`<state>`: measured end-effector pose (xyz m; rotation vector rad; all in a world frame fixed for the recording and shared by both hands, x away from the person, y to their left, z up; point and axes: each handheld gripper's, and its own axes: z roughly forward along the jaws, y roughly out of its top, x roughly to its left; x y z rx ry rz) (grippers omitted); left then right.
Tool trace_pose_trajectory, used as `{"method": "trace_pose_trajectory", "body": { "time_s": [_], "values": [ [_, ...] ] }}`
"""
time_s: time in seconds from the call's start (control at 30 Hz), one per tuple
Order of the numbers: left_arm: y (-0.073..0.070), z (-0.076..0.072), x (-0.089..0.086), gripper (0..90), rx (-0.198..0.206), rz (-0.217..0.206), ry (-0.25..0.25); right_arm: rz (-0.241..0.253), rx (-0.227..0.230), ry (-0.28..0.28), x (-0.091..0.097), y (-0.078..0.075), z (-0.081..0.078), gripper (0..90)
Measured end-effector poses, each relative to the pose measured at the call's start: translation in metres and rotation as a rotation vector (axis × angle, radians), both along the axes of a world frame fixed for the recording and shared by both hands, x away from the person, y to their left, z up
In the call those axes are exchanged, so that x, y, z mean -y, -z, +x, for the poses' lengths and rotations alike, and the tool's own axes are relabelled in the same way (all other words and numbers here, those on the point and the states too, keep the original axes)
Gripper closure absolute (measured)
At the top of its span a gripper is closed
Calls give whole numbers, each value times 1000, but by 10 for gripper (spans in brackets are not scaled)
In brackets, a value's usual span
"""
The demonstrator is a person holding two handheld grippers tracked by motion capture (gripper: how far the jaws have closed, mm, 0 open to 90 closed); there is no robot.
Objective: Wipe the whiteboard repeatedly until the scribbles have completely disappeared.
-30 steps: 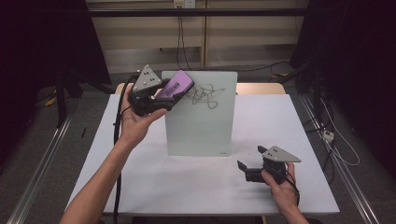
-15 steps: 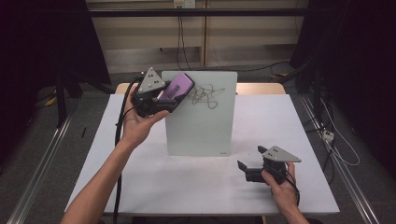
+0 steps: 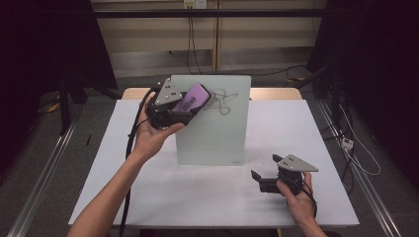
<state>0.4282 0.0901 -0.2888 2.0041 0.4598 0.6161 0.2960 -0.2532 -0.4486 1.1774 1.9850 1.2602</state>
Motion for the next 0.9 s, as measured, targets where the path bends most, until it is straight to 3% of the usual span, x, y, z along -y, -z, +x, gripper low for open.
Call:
{"method": "trace_pose_trajectory", "body": {
  "time_s": [0.17,0.43,0.57,0.77,0.9],
  "values": [
    [8,-4,5,415,-5,31,15,0,-2,0,0,0,0,45],
    [8,-3,6,415,-27,33,25,1,-2,0,0,0,0,45],
    [-1,-1,2,415,-14,6,3,1,-2,0,0,0,1,45],
    [-13,4,-7,415,1,-3,-23,1,1,-1,1,0,0,45],
    [-22,8,-17,415,16,-42,-53,0,0,-2,0,0,0,45]
  ]
}}
